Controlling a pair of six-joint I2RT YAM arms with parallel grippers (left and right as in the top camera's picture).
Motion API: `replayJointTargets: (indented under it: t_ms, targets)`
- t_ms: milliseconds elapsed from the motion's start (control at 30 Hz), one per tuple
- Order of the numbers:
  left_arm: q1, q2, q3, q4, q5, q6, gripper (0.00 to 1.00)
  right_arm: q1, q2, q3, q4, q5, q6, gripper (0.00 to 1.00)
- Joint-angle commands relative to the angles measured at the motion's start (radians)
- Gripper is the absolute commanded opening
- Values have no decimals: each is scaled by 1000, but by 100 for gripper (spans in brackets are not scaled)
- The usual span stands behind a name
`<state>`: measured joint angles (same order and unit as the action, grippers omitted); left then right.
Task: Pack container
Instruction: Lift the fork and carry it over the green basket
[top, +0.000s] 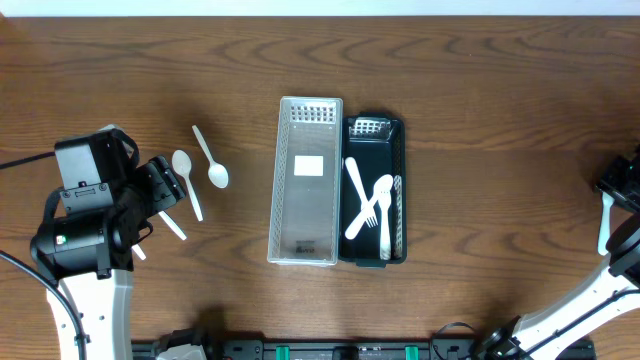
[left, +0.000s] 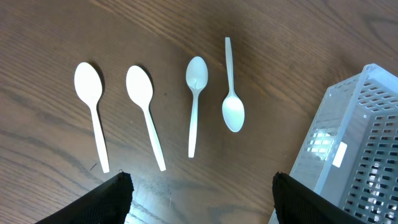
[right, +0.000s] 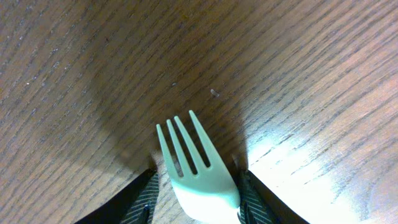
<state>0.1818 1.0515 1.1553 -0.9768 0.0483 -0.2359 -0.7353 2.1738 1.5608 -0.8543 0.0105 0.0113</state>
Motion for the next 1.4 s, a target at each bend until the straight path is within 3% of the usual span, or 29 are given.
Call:
replayJointTargets:
  t_ms: [0, 333, 900, 1067, 1367]
  targets:
    - [5, 0, 10, -2, -8, -6, 74, -5, 54, -50, -11, 14, 3, 43]
    - [5, 0, 10, -2, -8, -6, 74, -4, 54, -50, -14, 8, 3, 30]
    - [5, 0, 10, -2, -8, -5, 74, -3, 53, -50, -22, -28, 3, 20]
    - [5, 0, 10, -2, -8, -6, 74, -3, 53, -48, -24, -30, 8, 4]
    - [5, 0, 10, -2, -8, -6, 74, 37, -48, -9, -57, -45, 90, 1]
